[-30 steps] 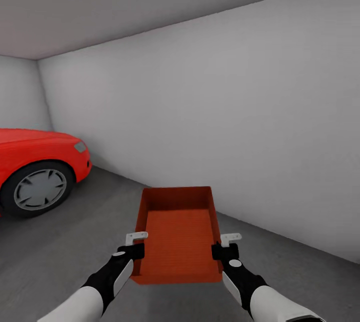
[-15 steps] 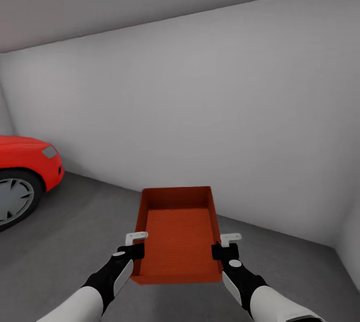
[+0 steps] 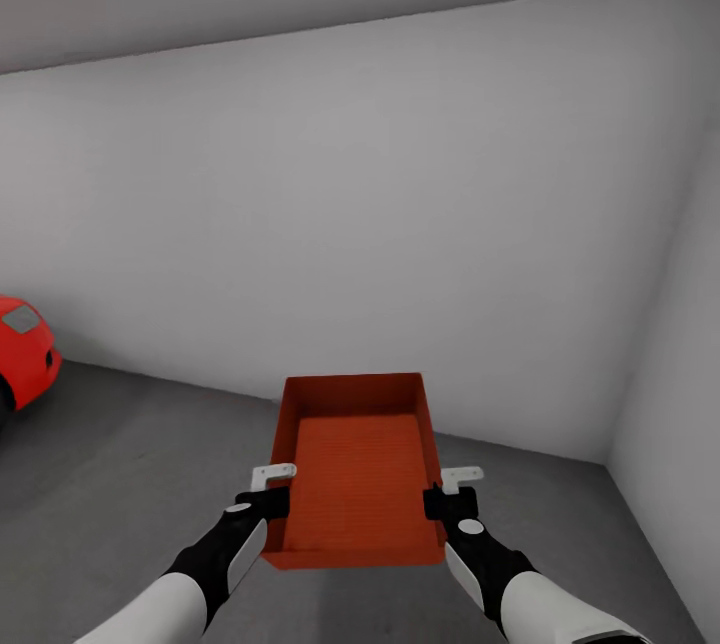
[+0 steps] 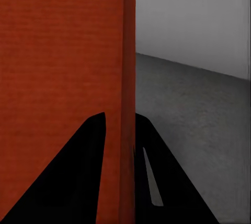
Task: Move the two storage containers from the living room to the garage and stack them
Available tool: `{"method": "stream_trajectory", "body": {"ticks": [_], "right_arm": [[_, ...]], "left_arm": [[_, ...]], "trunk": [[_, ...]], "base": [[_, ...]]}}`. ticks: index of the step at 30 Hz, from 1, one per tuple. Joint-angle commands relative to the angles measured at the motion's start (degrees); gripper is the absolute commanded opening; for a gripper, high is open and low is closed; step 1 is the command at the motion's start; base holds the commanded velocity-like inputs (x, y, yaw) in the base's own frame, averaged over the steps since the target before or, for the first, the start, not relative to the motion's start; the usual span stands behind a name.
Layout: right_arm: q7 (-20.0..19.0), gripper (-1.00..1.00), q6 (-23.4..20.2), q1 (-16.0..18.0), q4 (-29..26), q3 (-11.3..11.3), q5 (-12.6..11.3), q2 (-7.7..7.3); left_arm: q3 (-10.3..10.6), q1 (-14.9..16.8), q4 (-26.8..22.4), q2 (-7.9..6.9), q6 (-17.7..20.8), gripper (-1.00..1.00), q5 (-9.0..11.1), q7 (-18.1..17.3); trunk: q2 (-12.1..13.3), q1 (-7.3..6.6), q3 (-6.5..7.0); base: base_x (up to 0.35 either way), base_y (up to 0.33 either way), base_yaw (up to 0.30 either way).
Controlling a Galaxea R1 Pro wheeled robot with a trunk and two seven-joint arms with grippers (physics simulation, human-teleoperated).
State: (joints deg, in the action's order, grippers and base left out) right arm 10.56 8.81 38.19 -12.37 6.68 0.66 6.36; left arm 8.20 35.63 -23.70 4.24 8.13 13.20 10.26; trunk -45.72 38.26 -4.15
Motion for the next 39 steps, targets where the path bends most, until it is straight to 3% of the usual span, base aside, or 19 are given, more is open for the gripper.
{"method": "stream_trajectory", "body": {"ticks": [1,16,39], "right_arm": [[0.16,-1.0,0.07,0.07,0.15,-1.93,-1.72,0.76],[0.16,-1.0,0.07,0.09,0.15,-1.93,-1.71,0.73],[0.08,-1.0,0.07,0.06,0.15,-1.93,-1.77,0.59]], "left_arm": [[-1.04,0.0,-0.29,-0.04,-2.25,-1.0,0.41,0.88],[-1.0,0.01,-0.29,-0.02,-2.25,-1.0,0.42,0.9],[-0.99,0.02,-0.29,-0.03,-2.25,-1.0,0.39,0.9]], "trunk": [[-0.05,0.04,-0.09],[-0.05,0.04,-0.09],[-0.05,0.04,-0.09]], "base": [[0.243,0.187,-0.286],[0.263,0.213,-0.272],[0.263,0.214,-0.012]]}}
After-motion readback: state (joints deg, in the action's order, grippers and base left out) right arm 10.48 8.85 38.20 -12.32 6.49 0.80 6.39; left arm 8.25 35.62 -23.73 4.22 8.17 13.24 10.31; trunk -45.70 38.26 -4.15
